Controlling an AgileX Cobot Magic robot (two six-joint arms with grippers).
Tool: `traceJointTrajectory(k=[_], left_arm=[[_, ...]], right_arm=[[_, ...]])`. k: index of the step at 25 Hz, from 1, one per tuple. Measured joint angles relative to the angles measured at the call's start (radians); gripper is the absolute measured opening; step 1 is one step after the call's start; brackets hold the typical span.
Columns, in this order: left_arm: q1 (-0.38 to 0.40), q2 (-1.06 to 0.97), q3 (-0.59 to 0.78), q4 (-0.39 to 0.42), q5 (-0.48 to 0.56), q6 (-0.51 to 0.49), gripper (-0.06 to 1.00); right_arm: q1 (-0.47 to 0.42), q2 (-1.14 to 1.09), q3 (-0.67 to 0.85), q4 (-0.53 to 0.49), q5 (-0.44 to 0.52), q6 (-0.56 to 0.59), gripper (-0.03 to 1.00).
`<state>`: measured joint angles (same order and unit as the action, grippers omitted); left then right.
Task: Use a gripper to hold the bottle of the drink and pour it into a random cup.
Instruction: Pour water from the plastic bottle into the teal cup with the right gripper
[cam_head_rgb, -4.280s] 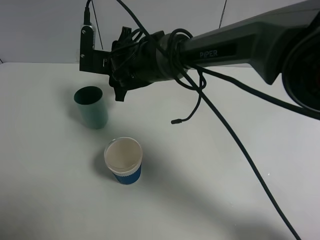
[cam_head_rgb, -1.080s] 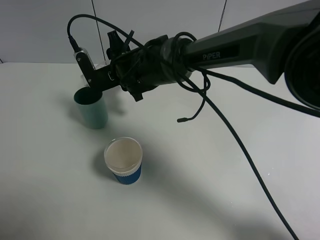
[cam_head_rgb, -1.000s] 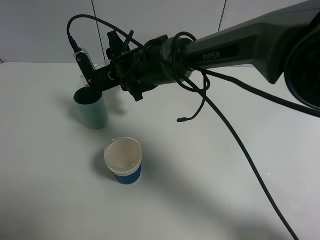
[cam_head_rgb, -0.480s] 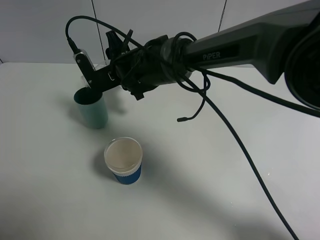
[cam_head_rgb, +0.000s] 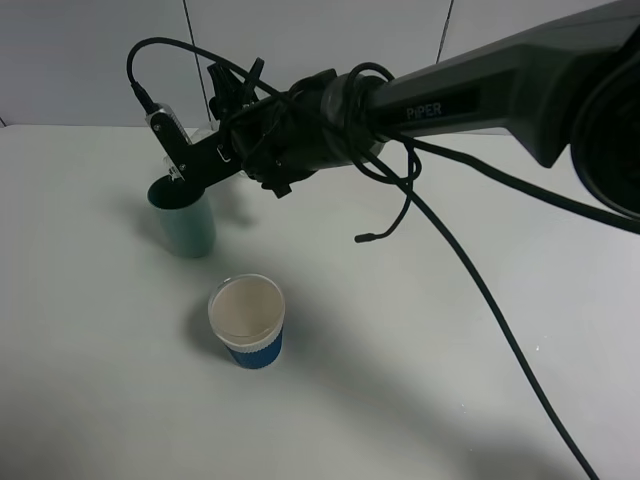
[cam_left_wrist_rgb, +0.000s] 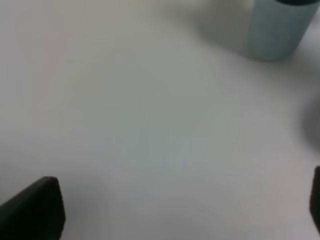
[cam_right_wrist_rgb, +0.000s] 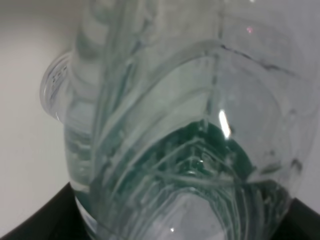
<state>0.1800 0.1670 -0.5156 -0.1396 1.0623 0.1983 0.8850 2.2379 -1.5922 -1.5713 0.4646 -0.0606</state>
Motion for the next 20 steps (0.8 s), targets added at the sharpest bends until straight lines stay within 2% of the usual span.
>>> traceJointTrajectory(k=[20], left_arm=[[0.0,0.0,0.0,0.0,0.0,0.0,0.99]], right_arm=[[0.0,-0.007,0.0,-0.004,0.023,-0.044,0.57]])
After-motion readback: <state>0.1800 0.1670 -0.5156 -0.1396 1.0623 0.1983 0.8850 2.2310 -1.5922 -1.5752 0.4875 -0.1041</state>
